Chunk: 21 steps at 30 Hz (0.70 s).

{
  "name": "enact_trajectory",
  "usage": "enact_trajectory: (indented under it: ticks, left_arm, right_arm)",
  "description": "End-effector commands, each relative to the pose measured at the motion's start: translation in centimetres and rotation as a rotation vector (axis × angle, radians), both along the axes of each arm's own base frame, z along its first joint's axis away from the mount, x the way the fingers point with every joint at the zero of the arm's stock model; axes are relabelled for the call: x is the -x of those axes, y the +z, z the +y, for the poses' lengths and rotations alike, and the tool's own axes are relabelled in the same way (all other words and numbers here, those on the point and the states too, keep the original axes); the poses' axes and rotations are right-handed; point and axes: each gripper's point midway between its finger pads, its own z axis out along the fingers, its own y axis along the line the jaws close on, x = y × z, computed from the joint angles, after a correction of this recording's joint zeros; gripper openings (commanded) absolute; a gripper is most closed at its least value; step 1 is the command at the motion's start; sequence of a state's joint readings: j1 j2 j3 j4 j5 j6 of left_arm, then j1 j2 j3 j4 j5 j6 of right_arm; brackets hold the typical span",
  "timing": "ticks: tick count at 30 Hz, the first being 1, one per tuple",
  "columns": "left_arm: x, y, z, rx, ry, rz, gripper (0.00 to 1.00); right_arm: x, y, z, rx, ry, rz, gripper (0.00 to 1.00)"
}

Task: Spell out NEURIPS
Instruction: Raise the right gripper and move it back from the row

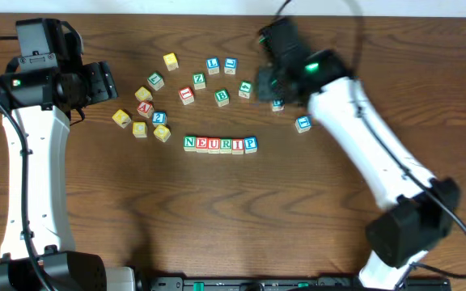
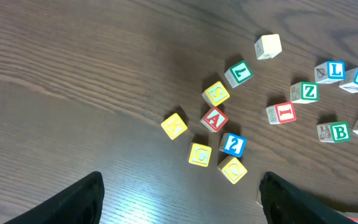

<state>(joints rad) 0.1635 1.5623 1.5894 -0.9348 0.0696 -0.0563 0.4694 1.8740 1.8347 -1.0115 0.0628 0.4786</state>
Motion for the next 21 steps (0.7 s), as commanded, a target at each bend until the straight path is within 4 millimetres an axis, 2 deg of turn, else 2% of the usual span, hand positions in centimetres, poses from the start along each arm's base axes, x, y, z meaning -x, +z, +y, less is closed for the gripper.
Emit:
enact_trajectory:
  ticks: [1,5,8,12,17,21]
  left_arm:
    - [-0.3,0.6,0.1,0.003,0.007,-0.015,0.79]
    - [-0.3,0.6,0.1,0.003,0.007,-0.015,0.79]
    - [-0.3,0.6,0.1,0.003,0.007,-0.015,0.79]
    - [-0.3,0.6,0.1,0.003,0.007,-0.015,0.79]
    - [-0.3,0.6,0.1,0.003,0.007,-0.015,0.79]
    - [-0.3,0.6,0.1,0.003,0.007,-0.015,0.79]
  right_arm:
    - [-1.1,0.7,-2.6,-0.007,-0.023,-0.004,0.15]
    - [-0.8,-0.1,-3.6,-0.007,-0.037,0.038,0.15]
    - [-0.1,-1.4,-3.6,0.015,-0.033,0.093,0.15]
    - [1.4,-4.6,-2.5,0.056,0.0,0.198,0.13]
    - [3.2,-8.7,-1.0,0.11,0.039,0.32,0.04]
    - [4.2,-11.2,0.2,0.147,0.073,0.378,0.04]
